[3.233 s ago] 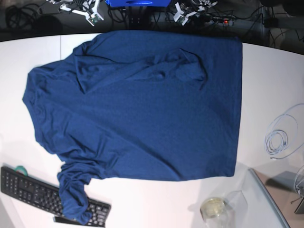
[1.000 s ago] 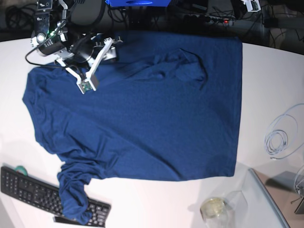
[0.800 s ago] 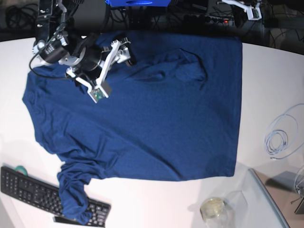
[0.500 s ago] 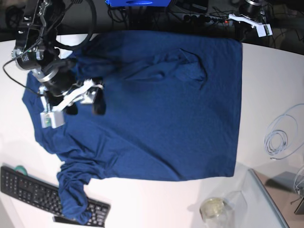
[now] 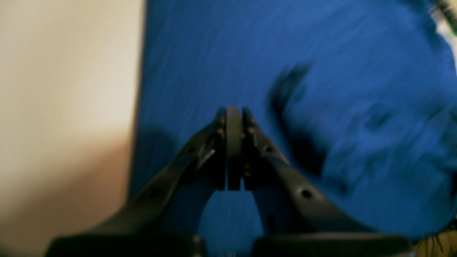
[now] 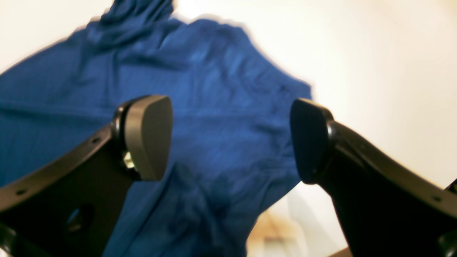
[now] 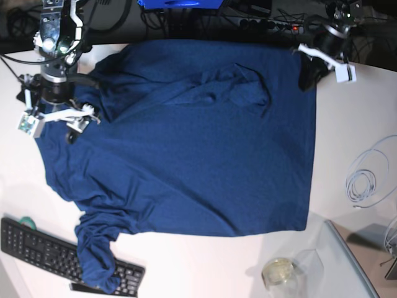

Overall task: Layout the t-shirt on the table in an organized manner, then fold the t-shirt properly
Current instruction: 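Grasp the shirt corners and pull them apart with both grippers, then release the shirt and raise the left gripper toward the shirt corner, then grasp the shoulder corners with both grippers and pull them outward, then hold the corners and drag the shirt outward with both grippers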

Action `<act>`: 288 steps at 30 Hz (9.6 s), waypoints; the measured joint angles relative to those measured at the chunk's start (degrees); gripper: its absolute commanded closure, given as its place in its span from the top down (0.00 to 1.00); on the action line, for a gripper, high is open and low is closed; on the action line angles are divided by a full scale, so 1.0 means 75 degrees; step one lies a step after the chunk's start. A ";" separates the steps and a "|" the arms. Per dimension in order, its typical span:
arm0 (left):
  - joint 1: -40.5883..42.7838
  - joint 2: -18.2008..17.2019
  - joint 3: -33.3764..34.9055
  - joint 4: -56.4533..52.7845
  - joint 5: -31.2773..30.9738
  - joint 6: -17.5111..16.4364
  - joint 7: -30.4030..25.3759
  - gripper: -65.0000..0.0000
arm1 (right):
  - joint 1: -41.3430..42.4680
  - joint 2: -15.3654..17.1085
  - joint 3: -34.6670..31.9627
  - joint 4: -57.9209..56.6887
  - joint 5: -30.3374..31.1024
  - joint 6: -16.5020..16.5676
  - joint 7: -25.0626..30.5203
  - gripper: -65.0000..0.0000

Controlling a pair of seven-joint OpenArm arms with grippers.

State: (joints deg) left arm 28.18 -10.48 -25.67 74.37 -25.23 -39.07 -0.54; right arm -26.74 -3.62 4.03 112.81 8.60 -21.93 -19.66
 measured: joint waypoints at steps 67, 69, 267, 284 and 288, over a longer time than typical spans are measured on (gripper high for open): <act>-0.3427 -0.0157 0.0621 -0.1900 0.2189 0.0752 0.2334 0.00 | 0.3561 0.3034 0.0286 -0.6359 0.4998 0.1577 -0.1105 0.00; -0.3780 -0.0131 0.0758 -0.2183 0.2570 0.0758 0.2241 0.00 | 0.3535 0.3025 0.0274 -0.6493 0.4998 0.1565 -0.1148 0.00; -0.1297 0.1014 0.0863 0.0962 0.2841 0.0749 0.2372 0.00 | 0.1349 0.2334 0.2678 -0.3203 0.4628 -0.0495 -0.1483 0.00; -0.1492 0.0420 -0.0052 0.0181 0.2906 0.0799 0.2215 0.00 | 0.1556 0.2326 0.1495 -0.3471 0.4613 -0.0536 -0.1550 0.00; -0.1486 0.0373 -0.0070 0.0262 0.2844 0.0784 0.2232 0.00 | 0.1897 0.2375 0.1425 -0.3579 0.4602 -0.0527 -0.1515 0.00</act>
State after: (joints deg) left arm 17.04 -7.68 -26.20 76.34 -3.90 -33.19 16.21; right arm -12.51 14.20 14.72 85.97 43.11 -25.89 -31.03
